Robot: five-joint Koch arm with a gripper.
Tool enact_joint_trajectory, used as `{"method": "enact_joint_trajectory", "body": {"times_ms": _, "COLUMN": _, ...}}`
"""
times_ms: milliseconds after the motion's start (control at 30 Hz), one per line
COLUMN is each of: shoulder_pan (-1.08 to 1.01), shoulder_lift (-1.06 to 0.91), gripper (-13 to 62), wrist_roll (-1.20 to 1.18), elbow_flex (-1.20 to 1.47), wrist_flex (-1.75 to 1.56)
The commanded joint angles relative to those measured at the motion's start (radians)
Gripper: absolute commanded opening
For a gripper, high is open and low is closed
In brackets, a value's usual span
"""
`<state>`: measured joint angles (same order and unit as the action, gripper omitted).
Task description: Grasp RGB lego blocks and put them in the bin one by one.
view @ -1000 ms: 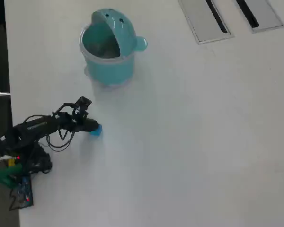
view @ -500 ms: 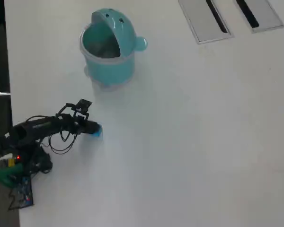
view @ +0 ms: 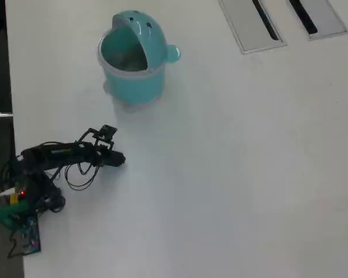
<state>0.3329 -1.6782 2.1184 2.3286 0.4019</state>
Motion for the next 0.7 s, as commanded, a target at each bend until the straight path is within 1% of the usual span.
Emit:
{"method": "enact_joint_trajectory", "body": {"times_ms": 0, "shoulder_pan": -0.002, "shoulder_lift": 0.005, "gripper": 31.6, "wrist_roll": 0.037, "elbow_flex": -0.029, "wrist_flex": -0.049}}
{"method": "enact_joint_trajectory", "body": {"times_ms": 133, "shoulder_pan": 0.002, "shoulder_lift": 0.031, "gripper": 31.3, "wrist_roll": 0.058, "elbow_flex": -0.032, "wrist_flex": -0.075}}
{"method": "enact_joint_trajectory", "body": {"times_ms": 233, "shoulder_pan": 0.015, "shoulder_lift": 0.026, "gripper": 24.7, "wrist_roll": 0.057, "elbow_flex": -0.031, "wrist_flex": -0.063}}
{"method": "enact_joint_trajectory", "body": {"times_ms": 367, "shoulder_pan": 0.029, "shoulder_lift": -0.012, "gripper": 11.7, "wrist_roll": 0.057, "elbow_flex": -0.034, "wrist_flex": 0.06}}
{"method": "enact_joint_trajectory", "body": {"times_ms": 400, "shoulder_pan": 0.037, "shoulder_lift": -0.025, "gripper": 10.0, "wrist_roll": 0.057, "elbow_flex": -0.035, "wrist_flex": 0.077}}
{"method": "enact_joint_trajectory", "body": {"times_ms": 500, "shoulder_pan": 0.061, "shoulder_lift": -0.055, "gripper": 9.0, "wrist_roll": 0.061, "elbow_flex": -0.048, "wrist_flex": 0.121}}
{"method": "enact_joint_trajectory", "body": {"times_ms": 533, "shoulder_pan": 0.072, "shoulder_lift": -0.081, "gripper": 3.4, "wrist_roll": 0.061, "elbow_flex": -0.067, "wrist_flex": 0.169}}
{"method": "enact_joint_trajectory", "body": {"times_ms": 567, "shoulder_pan": 0.083, "shoulder_lift": -0.095, "gripper": 0.9, "wrist_roll": 0.06, "elbow_flex": -0.078, "wrist_flex": 0.181}}
{"method": "enact_joint_trajectory", "body": {"times_ms": 667, "shoulder_pan": 0.14, "shoulder_lift": -0.153, "gripper": 0.8, "wrist_roll": 0.058, "elbow_flex": -0.104, "wrist_flex": 0.201}}
